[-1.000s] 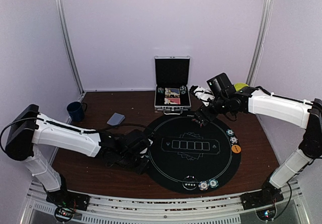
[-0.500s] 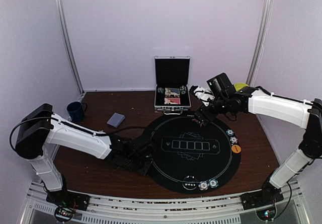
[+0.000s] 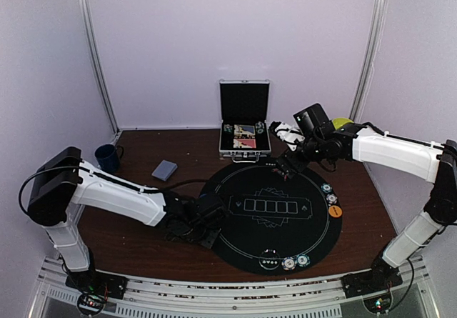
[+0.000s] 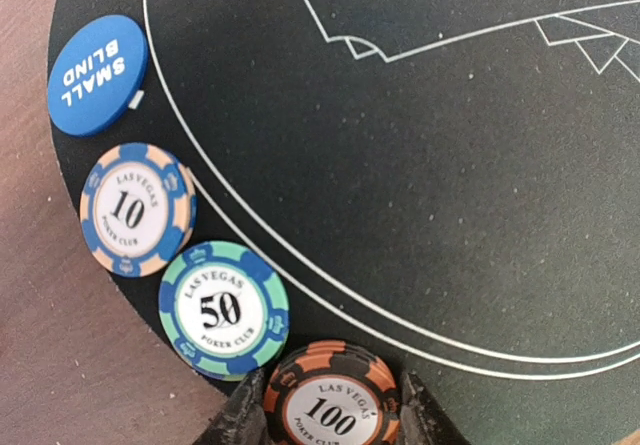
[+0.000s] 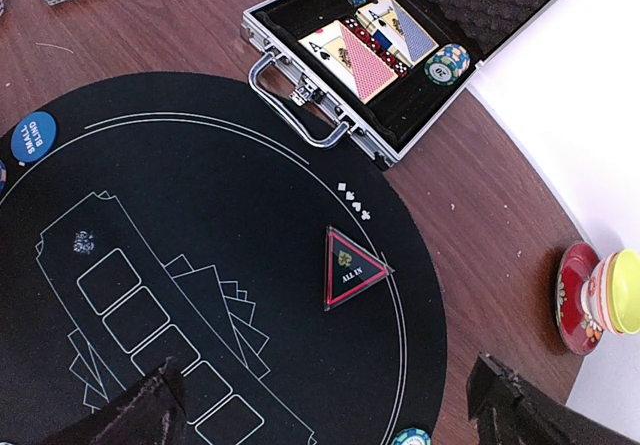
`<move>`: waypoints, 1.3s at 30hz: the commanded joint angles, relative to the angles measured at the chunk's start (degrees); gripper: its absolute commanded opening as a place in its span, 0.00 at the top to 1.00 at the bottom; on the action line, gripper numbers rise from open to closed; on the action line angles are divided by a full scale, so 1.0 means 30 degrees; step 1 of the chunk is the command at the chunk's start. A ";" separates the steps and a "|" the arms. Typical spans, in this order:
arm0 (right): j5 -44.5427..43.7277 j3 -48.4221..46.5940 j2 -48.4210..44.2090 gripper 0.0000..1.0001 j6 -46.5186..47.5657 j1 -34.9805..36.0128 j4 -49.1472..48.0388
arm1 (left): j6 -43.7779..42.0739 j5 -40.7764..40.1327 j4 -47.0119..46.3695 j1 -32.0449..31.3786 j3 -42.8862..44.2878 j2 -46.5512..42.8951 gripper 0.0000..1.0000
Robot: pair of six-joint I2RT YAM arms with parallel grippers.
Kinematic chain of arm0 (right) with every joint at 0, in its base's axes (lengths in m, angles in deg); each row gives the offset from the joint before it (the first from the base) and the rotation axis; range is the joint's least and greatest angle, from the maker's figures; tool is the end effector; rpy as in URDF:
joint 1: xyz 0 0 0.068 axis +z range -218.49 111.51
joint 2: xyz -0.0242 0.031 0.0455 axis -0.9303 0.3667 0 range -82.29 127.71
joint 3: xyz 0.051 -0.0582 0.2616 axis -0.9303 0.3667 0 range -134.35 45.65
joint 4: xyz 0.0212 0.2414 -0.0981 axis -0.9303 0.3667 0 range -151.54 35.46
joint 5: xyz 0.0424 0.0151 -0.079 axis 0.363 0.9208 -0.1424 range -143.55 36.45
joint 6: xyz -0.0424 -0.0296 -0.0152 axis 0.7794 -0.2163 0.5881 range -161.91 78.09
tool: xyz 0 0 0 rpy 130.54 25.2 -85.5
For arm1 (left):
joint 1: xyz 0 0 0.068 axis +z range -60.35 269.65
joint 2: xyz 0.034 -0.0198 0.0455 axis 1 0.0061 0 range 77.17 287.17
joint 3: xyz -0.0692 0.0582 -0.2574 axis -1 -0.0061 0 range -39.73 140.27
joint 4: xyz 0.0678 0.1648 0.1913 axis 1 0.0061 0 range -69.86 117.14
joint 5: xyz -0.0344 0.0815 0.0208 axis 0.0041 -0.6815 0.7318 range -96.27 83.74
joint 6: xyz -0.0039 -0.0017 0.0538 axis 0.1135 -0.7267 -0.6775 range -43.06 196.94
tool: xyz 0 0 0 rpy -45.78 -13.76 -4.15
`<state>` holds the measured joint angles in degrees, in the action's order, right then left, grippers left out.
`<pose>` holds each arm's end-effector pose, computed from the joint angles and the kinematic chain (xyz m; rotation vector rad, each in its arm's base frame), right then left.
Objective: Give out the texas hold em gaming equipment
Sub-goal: Place the poker chips pile at the small blind area.
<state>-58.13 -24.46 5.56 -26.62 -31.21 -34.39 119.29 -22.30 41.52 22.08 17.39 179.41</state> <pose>0.2717 0.2031 0.2826 -1.0067 2.1270 0.0939 0.1367 -0.3055 0.1410 0.5066 2.6232 -0.2385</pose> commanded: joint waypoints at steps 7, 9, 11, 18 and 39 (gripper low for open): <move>-0.0121 0.0195 -0.0544 0.00 0.0207 0.0112 -0.0224 | 0.0051 -0.0633 -0.0398 -0.0205 0.0821 0.0287 1.00; -0.0116 0.0195 -0.0542 0.00 0.0207 0.0128 -0.0226 | 0.0062 -0.0647 -0.0234 -0.0287 0.0941 0.0287 1.00; -0.0114 0.0199 -0.0537 0.00 0.0206 0.0135 -0.0209 | 0.0094 -0.0789 -0.0087 -0.0367 0.1045 0.0287 1.00; -0.0114 0.0167 -0.0578 0.00 0.0206 0.0128 -0.0221 | 0.0172 -0.1068 0.0211 -0.0416 0.1223 0.0432 0.93; -0.0048 0.0162 -0.0632 0.00 0.0206 0.0147 -0.0191 | 0.0444 -0.1256 0.0878 -0.0621 0.1525 0.0580 0.68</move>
<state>-58.11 -24.46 5.56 -26.62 -31.21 -34.39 119.94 -24.79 44.28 20.53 20.04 180.37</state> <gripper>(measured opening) 0.999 0.386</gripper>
